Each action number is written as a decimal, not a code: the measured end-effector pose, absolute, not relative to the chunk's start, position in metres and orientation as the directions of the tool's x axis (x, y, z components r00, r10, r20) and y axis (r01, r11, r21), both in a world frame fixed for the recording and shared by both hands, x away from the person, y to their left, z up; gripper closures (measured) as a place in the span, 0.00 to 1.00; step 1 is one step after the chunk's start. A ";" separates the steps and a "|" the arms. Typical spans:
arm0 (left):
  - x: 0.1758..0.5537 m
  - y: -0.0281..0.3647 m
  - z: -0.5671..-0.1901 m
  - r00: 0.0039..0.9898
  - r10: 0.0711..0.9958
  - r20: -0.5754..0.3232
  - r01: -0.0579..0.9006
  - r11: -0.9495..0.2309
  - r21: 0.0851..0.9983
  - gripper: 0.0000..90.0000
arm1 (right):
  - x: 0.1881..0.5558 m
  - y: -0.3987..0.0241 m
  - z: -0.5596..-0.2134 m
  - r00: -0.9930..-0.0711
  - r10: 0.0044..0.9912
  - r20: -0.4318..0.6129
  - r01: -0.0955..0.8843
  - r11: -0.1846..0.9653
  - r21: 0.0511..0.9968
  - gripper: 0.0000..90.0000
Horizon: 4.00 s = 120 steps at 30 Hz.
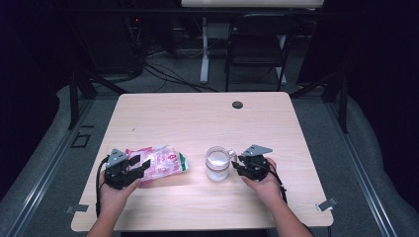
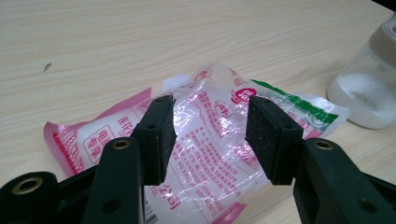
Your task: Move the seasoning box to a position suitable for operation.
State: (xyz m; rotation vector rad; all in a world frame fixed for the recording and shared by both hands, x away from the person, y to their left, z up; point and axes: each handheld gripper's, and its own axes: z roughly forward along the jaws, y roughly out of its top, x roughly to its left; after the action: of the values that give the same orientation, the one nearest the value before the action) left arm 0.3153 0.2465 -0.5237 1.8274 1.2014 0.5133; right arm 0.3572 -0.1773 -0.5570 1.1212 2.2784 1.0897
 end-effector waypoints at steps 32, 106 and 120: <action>0.296 0.258 -0.523 0.433 0.897 -0.089 0.506 -0.160 0.848 0.58 | 0.378 -0.161 -0.562 -0.613 0.790 -0.010 0.527 0.417 0.741 0.90; 0.312 0.121 -0.493 0.728 0.634 -0.261 0.518 -0.260 0.815 0.66 | 0.299 -0.168 -0.472 -0.522 0.817 0.247 0.660 0.204 0.723 0.74; 0.301 0.126 -0.504 0.784 0.590 -0.192 0.469 -0.361 0.806 0.95 | 0.300 -0.161 -0.476 -0.486 0.827 0.281 0.690 0.166 0.705 0.89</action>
State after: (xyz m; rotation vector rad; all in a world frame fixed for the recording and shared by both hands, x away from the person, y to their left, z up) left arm 0.3007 0.1257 -0.5039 2.0203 0.7913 0.1596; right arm 0.3003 -0.1614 -0.4758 1.4913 2.2639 1.2207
